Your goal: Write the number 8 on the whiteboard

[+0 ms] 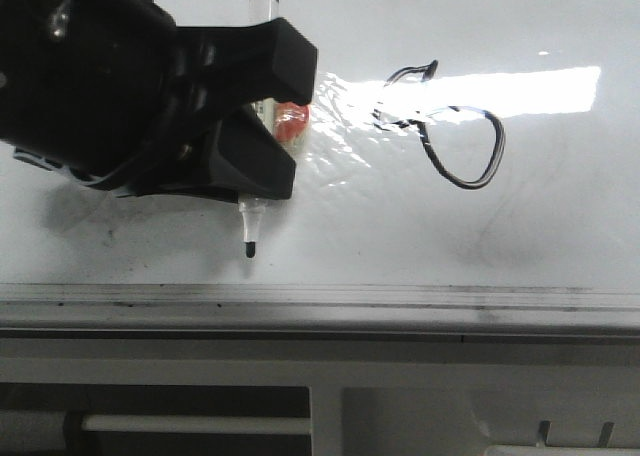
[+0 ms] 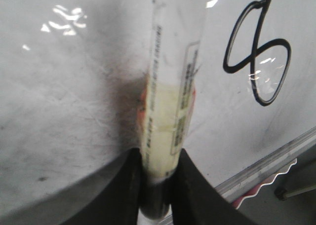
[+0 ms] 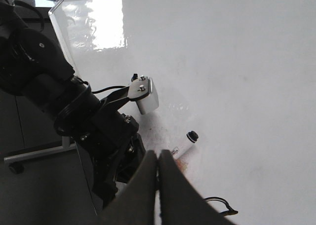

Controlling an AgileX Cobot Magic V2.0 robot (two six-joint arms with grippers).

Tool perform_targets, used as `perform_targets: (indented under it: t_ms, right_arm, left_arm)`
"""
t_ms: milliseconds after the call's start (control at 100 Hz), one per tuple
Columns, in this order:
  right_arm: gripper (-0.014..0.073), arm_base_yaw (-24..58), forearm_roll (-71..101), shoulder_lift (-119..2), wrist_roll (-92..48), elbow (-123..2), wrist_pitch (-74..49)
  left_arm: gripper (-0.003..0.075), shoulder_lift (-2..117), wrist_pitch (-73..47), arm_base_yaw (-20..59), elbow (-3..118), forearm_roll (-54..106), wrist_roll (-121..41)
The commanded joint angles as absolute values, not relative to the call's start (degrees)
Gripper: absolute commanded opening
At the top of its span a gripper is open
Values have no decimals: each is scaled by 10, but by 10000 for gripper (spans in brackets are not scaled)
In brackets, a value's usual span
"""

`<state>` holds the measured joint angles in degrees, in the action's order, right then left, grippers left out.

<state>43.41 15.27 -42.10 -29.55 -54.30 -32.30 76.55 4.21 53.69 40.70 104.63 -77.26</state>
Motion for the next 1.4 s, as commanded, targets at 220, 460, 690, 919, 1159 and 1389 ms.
perform_targets:
  t_ms: [220,460,690,919,1159,1389]
  right_arm:
    - [-51,431,164,-422,-293,-560,-286]
    - [-51,431,164,-422,-293,-560,-286]
    - [-51,431,164,-422,-293,-560,-286]
    - [-50,431,92,-381,-293,-539,-315]
    - [-48,431,-60,-235,-147,-417,-295]
    - [-43,431,-142,-82,-67,-288,-290]
  left_arm:
    - [73,766,109,534,429,1068,-768]
    - [305,766,130,534,429,1068,-768]
    - [528,764,153,534,429,1068,-768]
    - [556,663,150,553,420,1068,-806]
    - [531,475,152,582,346,1068,-859]
    - [50,328,152,582,250,1068,-859]
